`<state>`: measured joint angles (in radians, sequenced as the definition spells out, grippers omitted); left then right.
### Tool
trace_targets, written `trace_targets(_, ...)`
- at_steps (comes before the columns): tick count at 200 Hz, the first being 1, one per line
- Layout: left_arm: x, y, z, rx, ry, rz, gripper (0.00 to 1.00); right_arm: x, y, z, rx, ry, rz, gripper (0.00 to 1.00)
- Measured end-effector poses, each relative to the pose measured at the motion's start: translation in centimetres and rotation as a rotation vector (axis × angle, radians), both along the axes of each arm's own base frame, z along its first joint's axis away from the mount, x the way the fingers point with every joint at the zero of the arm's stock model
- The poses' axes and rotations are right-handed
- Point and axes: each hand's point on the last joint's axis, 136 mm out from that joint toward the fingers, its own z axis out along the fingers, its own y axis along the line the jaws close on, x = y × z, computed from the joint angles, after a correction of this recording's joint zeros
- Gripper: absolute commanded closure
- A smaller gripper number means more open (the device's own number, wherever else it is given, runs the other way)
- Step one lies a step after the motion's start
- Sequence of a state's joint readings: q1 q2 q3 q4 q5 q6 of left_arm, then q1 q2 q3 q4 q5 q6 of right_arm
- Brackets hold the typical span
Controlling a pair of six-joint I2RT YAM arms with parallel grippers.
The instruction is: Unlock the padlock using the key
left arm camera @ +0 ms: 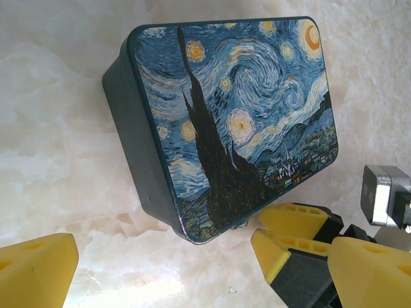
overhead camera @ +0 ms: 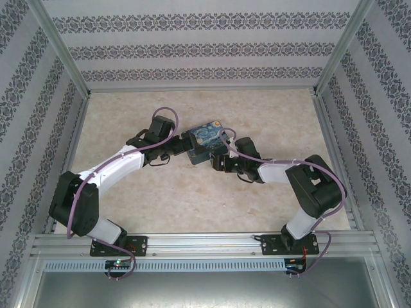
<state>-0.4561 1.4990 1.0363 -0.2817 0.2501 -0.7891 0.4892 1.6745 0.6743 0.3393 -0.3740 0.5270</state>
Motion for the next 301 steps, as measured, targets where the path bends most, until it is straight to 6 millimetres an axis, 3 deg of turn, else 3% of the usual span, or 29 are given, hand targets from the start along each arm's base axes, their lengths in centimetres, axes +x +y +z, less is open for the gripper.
trace_targets(101,0.0,-0.1,-0.5,0.002,0.016,0.000,0.00,-0.1,1.3,-1.2,-0.025,0.025,0.035,0.56)
trace_targets(214,0.0,-0.1,-0.7,0.004,0.020,0.000,0.00,0.1,1.2,-1.5,-0.029,0.018,0.033,0.98)
trace_targets(301,-0.1,0.2,-0.9,0.027,0.019,-0.002,0.00,-0.4,-1.2,-1.4,-0.018,0.030,-0.022,1.00)
